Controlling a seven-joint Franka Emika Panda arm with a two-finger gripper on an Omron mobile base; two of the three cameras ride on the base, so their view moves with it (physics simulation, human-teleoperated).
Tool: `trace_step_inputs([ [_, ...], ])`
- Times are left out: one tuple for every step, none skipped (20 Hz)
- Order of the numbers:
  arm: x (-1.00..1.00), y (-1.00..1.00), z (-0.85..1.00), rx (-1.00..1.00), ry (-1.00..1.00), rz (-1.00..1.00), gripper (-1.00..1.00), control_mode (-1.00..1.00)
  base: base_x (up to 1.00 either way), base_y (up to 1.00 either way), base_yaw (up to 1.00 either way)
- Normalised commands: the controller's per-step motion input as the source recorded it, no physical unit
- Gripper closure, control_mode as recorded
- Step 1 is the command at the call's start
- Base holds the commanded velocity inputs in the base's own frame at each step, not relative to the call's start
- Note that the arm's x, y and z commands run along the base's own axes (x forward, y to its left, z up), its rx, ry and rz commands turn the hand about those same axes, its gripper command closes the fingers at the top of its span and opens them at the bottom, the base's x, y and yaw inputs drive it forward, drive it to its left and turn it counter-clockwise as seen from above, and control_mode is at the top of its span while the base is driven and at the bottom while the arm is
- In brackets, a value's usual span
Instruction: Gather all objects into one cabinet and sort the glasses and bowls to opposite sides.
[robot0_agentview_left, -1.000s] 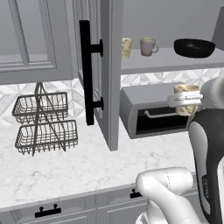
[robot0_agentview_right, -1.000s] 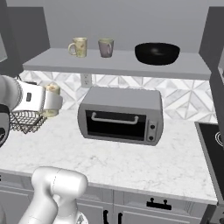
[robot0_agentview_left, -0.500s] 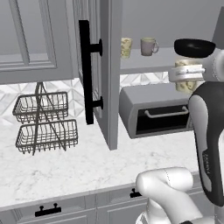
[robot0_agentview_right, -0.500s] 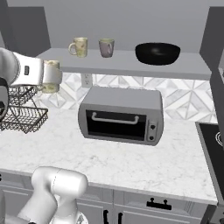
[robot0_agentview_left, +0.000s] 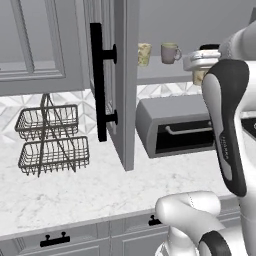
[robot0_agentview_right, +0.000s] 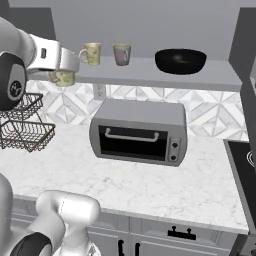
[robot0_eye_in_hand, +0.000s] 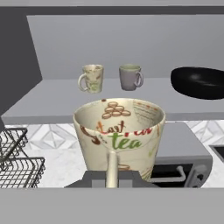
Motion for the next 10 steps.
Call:
trace_step_inputs([
  [0.44, 0.00, -0.11, 0.00, -0.07, 0.00, 1.00, -1.00, 0.00, 0.00, 0.00],
  [0.49, 0.04, -0.09, 0.00, -0.09, 0.00, 1.00, -1.00, 0.00, 0.00, 0.00],
  [0.49, 0.02, -0.06, 0.00, -0.11, 0.00, 1.00, -1.00, 0.00, 0.00, 0.00],
  [0.49, 0.01, -0.07, 0.00, -0.12, 0.00, 1.00, -1.00, 0.00, 0.00, 0.00],
  [0.46, 0.03, -0.16, 0.00, -0.14, 0.00, 1.00, -1.00, 0.00, 0.00, 0.00],
  [0.53, 0.05, -0.28, 0.00, -0.12, 0.00, 1.00, -1.00, 0.00, 0.00, 0.00],
  [0.53, 0.05, -0.35, 0.00, -0.10, 0.00, 1.00, -1.00, 0.00, 0.00, 0.00],
  [0.58, 0.07, -0.37, 0.00, -0.08, 0.00, 1.00, -1.00, 0.00, 0.00, 0.00],
  [0.59, 0.07, -0.36, 0.00, -0.08, 0.00, 1.00, -1.00, 0.00, 0.00, 0.00],
  [0.61, 0.03, -0.31, 0.00, -0.07, 0.00, 1.00, -1.00, 0.00, 0.00, 0.00],
])
